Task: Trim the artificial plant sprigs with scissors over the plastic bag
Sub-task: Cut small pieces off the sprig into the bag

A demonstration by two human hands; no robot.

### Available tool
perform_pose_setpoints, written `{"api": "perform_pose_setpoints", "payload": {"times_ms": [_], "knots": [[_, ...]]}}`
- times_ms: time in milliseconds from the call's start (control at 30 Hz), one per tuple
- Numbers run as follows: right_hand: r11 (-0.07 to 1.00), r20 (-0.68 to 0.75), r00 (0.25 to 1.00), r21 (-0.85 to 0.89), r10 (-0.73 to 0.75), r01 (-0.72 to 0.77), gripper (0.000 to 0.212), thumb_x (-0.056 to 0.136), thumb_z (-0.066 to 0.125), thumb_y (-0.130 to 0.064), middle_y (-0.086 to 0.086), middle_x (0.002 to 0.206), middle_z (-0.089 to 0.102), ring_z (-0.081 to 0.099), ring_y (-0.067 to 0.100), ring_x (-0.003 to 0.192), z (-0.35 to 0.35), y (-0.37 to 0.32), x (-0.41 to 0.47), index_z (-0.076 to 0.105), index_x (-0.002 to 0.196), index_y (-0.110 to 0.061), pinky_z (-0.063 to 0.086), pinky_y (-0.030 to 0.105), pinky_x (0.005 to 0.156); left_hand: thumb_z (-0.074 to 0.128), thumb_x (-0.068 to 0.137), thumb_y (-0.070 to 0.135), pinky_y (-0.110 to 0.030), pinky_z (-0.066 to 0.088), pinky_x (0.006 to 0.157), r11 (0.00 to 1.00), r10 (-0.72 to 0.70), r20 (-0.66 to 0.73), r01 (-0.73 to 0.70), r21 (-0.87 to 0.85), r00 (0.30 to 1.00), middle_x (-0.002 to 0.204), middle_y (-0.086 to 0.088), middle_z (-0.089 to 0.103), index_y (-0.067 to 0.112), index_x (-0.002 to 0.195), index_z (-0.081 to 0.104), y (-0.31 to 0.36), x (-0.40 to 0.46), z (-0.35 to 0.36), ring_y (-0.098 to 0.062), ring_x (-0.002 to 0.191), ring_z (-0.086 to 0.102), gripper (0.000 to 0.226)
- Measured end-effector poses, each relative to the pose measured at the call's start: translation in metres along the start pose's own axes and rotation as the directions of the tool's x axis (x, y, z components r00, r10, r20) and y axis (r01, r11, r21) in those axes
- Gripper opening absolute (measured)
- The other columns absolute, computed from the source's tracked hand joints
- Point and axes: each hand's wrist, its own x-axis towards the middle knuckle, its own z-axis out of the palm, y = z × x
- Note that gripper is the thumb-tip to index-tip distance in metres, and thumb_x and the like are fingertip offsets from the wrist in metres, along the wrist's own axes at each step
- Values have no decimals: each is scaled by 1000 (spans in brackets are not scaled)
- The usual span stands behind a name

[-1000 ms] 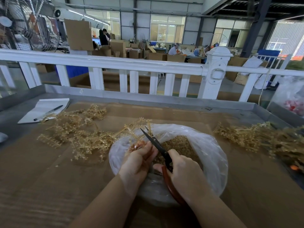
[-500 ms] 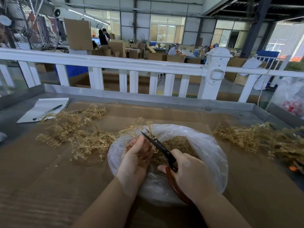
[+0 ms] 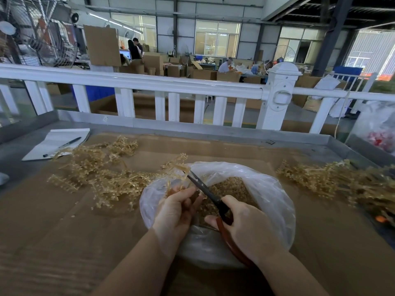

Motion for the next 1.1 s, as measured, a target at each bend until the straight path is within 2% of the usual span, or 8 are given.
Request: {"api": "perform_pose_setpoints", "payload": {"times_ms": [100,200,267,467,600,700,900,1100], "knots": [[1000,5,1000,-2,-4,4,30,83,50,-67,-17,70,50,46,-4,64,0,1,1,46,90,-38,36,8,57,69,56,-1,-33,60,68,999,4,10,-5,35,1000,56,-6,62,2,85,58,1,1,2,-12,50,63,31],[1000,14,1000,-15,-8,8,35,83,49,-68,-16,77,53,48,-1,69,-1,2,2,51,97,-36,37,7,57,68,58,2,-32,57,63,998,-8,6,8,67,1000,90,-14,71,-1,116,56,1,3,2,-21,78,70,58],[1000,15,1000,-30,-9,9,36,82,49,-69,-17,77,53,46,-2,68,0,2,1,51,97,-37,35,7,56,66,63,-1,-31,57,61,998,-14,-9,14,60,1000,91,-14,71,2,123,53,0,5,1,-22,78,70,62],[1000,3,1000,10,-23,23,38,76,41,-75,-17,77,47,44,0,75,6,5,2,40,92,-42,32,11,63,57,79,-14,-26,57,52,999,-7,-26,8,45,1000,74,-14,72,5,99,55,-2,3,3,-22,66,72,28],[999,-16,999,-10,-32,32,50,73,33,-78,-18,81,44,43,3,81,13,7,3,44,99,-37,31,17,72,57,79,-13,-25,57,53,1000,-3,-38,3,-1,999,75,-15,72,6,103,55,-1,0,3,-21,67,72,31],[999,-8,999,10,-39,40,49,74,34,-78,-17,84,46,43,3,83,14,7,3,43,101,-38,32,17,73,56,81,-13,-25,57,52,1000,-7,-51,6,-28,999,71,-14,72,5,88,55,1,1,2,-20,64,72,19],[999,15,998,5,-54,54,48,74,34,-77,-16,87,48,44,5,86,13,8,1,42,101,-39,36,17,77,52,87,-7,-26,59,56,1000,-18,-20,18,3,1000,80,-14,74,-3,100,61,1,0,2,-20,68,72,16],[998,0,999,24,-53,53,35,77,38,-75,-17,81,47,44,2,80,13,7,2,35,91,-44,32,13,69,57,84,-6,-24,58,54,999,-34,-29,35,30,999,78,-15,73,-6,99,62,1,-2,3,-20,67,72,15]]}}
